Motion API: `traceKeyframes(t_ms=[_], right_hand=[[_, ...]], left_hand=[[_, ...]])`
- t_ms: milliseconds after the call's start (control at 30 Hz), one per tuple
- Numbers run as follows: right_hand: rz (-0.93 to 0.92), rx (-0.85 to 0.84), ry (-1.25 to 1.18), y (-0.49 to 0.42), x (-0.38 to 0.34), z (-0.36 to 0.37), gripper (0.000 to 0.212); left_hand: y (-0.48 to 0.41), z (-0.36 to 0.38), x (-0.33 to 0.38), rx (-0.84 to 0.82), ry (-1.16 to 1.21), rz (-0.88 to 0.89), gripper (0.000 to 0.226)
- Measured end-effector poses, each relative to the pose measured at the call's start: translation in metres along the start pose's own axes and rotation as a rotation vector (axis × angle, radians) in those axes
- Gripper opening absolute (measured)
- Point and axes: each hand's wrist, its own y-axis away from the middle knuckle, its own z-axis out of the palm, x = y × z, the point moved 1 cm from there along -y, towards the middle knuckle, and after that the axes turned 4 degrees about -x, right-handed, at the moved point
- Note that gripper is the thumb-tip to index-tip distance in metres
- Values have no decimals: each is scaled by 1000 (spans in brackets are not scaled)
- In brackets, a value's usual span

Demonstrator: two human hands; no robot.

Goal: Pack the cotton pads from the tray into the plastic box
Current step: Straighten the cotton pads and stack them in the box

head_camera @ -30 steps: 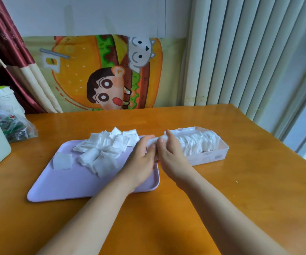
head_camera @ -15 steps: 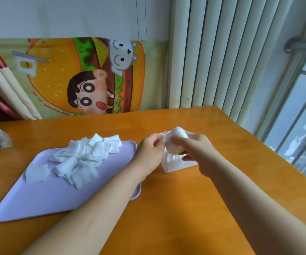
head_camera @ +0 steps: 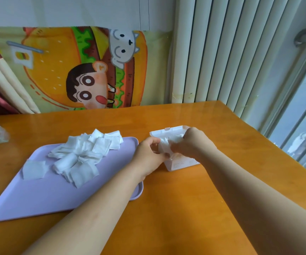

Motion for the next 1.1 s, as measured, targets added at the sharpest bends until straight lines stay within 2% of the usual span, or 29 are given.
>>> traceKeyframes(t_ms=[67, 167, 367, 467, 600, 700, 833, 867, 967, 1033, 1100], right_hand=[[32, 47, 121, 1, -1, 4, 40], [109, -8, 257, 1, 1, 14, 39], [99, -165, 301, -13, -2, 19, 52], [68, -203, 207, -3, -2, 6, 53], [26, -157, 188, 2, 1, 7, 50], [12, -129, 232, -3, -1, 21, 40], [25, -140, 305, -4, -10, 26, 40], [40, -132, 323, 0, -11, 25, 40], [46, 38, 485, 19, -20, 19, 49], [-100, 233, 489, 31, -37, 17, 50], [-312, 289, 297, 36, -56, 24, 49]], left_hand=[[-1, 0, -4, 2, 45, -7, 47], [-3, 1, -7, 14, 73, -4, 44], [-3, -2, -5, 2, 46, -32, 49], [-1, -3, -7, -11, 41, -35, 56], [5, -2, -4, -54, 51, -14, 15], [10, 1, -3, -54, 52, 23, 11], [16, 3, -1, -34, 12, 38, 9], [19, 2, -2, -45, -9, 33, 5], [25, -7, -10, -76, -139, 48, 26], [32, -27, -11, -31, -202, 67, 28], [35, -49, -10, 20, -239, 104, 22]])
